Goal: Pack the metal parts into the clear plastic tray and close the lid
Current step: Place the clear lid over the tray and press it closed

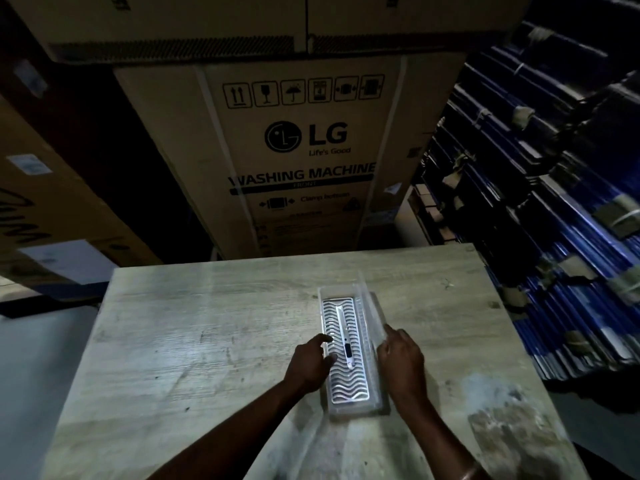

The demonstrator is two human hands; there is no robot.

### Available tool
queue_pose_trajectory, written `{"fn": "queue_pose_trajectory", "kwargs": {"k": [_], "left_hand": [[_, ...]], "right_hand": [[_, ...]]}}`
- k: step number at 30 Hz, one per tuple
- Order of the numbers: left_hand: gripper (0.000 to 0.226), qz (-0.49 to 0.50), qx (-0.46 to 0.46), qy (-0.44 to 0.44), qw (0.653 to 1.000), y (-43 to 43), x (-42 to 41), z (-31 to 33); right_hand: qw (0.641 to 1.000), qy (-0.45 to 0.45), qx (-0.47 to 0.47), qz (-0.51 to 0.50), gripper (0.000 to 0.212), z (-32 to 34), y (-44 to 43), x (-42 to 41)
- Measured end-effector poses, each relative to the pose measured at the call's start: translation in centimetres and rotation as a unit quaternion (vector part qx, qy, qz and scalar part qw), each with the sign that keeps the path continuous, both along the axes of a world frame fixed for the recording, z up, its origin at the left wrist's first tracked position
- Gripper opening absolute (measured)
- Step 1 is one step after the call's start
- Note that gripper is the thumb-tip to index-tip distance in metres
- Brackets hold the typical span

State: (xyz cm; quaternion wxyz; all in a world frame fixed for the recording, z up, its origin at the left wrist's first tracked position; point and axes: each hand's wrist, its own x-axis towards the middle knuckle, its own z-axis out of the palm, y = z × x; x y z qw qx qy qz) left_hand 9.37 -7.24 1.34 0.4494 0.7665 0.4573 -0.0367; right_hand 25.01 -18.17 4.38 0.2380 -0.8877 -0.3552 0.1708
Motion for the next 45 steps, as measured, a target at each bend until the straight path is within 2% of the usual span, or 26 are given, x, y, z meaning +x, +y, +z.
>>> {"fn": "queue_pose_trajectory", "kwargs": {"k": [3,9,11,13,15,18,19,21,23,25,29,34,38,40,42,44,45], "left_hand": [[0.033,0.000,0.010,-0.004,1.000,0.2,0.3,-0.1],[0.038,0.041,-0.030,-0.013,0.999,0.9,0.6,-0.6],[0.035,0.056,-0.038,-0.014,0.998,1.0,0.7,-0.6],[0.028,0.050,-0.034,0.005,0.998,1.0,0.7,-0.5],[0.032,0.030,-0.016,0.028,0.999,1.0,0.7,-0.4],[0.036,0.036,-0.008,0.056,0.998,1.2,0.7,-0.9],[0.033,0.047,-0.016,0.060,0.997,1.2,0.7,-1.2],[0.012,0.101,-0.050,0.034,0.993,1.2,0.7,-1.5],[0.021,0.142,-0.060,0.012,0.988,1.2,0.6,-2.2],[0.026,0.142,-0.057,0.013,0.988,1.4,0.6,-3.1],[0.024,0.159,-0.065,0.008,0.985,1.6,1.0,-3.2],[0.031,0.151,-0.075,0.002,0.986,1.8,1.0,-3.8],[0.046,0.095,-0.064,0.024,0.993,1.7,1.1,-3.4],[0.054,0.073,-0.071,0.034,0.994,1.8,1.1,-3.2],[0.063,0.057,-0.082,0.047,0.994,1.8,1.1,-3.2],[0.069,0.040,-0.073,0.057,0.995,1.8,1.1,-3.1],[0.070,0.035,-0.067,0.060,0.995,1.8,1.1,-3.0]], "right_hand": [[0.999,-0.034,-0.015,0.018,0.036,-0.6,1.1,-2.3],[0.990,-0.095,-0.076,0.078,0.036,-2.0,3.2,-6.4],[0.985,-0.109,-0.076,0.108,0.042,-2.7,3.1,-7.2],[0.983,-0.102,-0.073,0.133,0.055,-3.0,3.0,-7.7],[0.980,-0.111,-0.066,0.153,0.060,-3.3,2.9,-7.9],[0.979,-0.096,-0.062,0.171,0.050,-3.4,3.0,-8.0],[0.979,-0.082,-0.070,0.171,0.049,-3.6,2.9,-7.9],[0.980,-0.052,-0.081,0.172,0.049,-4.1,2.8,-7.7],[0.980,-0.040,-0.077,0.180,0.051,-4.8,2.7,-7.4],[0.978,-0.039,-0.069,0.192,0.054,-5.6,2.4,-7.5],[0.978,-0.038,-0.040,0.200,0.059,-6.9,2.2,-7.8],[0.980,-0.046,-0.018,0.192,0.045,-6.6,2.0,-7.6],[0.980,-0.084,0.004,0.182,0.038,-7.2,0.8,-5.7],[0.986,-0.098,-0.002,0.137,0.040,-7.8,0.3,-3.6],[0.994,-0.100,-0.022,0.044,0.041,-7.9,-0.4,-1.7],[0.996,-0.071,-0.032,-0.030,0.037,-8.2,-1.1,-0.4],[0.997,-0.052,-0.041,-0.030,0.037,-8.6,-1.5,0.2]]}}
